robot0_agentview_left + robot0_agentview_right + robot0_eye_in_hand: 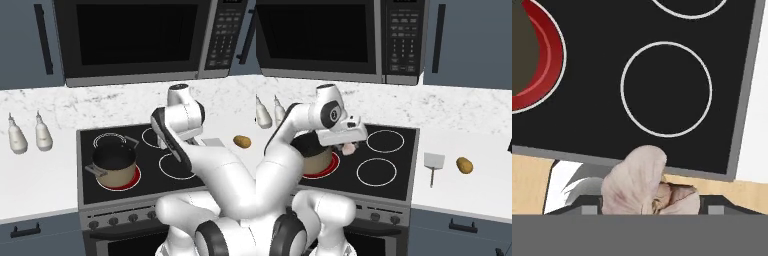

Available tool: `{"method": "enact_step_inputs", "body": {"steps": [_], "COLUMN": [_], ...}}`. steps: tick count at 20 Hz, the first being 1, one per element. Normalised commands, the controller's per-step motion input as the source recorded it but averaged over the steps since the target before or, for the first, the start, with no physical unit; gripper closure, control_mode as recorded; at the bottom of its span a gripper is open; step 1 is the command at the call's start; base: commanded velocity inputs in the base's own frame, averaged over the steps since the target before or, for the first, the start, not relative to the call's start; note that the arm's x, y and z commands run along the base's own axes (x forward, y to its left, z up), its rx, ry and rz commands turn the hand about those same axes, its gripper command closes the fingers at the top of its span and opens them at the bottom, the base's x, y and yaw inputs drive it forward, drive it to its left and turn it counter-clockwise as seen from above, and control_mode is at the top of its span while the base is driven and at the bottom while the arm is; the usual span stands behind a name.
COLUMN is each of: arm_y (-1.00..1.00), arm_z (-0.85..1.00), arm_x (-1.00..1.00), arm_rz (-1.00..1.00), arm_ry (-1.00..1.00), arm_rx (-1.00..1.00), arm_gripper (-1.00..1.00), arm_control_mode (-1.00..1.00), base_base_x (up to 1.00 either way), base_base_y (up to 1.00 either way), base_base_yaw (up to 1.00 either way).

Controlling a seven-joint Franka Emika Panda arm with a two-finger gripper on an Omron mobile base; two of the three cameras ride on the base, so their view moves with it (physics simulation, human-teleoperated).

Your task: Put the garlic and potato in the pot. Retrieve the spatula and lightly stir the vegetables in the pot.

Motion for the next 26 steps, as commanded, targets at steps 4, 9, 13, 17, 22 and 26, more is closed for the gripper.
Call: {"method": "enact_step_inputs", "body": {"steps": [4, 9, 13, 17, 22, 26], "arm_y": [1.00, 1.00, 0.96, 0.79, 0.65, 0.34], "arm_z": [0.00, 0.00, 0.00, -0.03, -0.64, -0.73], "arm_x": [0.00, 0.14, 0.77, 0.96, 0.67, 0.24], "arm_rz": [0.46, 0.41, 0.30, 0.20, 0.14, 0.05], "arm_ry": [-0.01, -0.01, 0.00, 0.00, 0.02, 0.03], "arm_rx": [0.00, 0.00, 0.04, 0.05, 0.03, 0.00], "arm_gripper": [1.00, 1.00, 1.00, 1.00, 1.00, 1.00], "arm_control_mode": [-1.00, -1.00, -1.00, -1.00, -1.00, -1.00], "base_base_x": [0.00, 0.00, 0.00, 0.00, 0.00, 0.00], "base_base_y": [0.00, 0.00, 0.00, 0.00, 0.00, 0.00], "base_base_yaw": [0.00, 0.00, 0.00, 0.00, 0.00, 0.00]}}
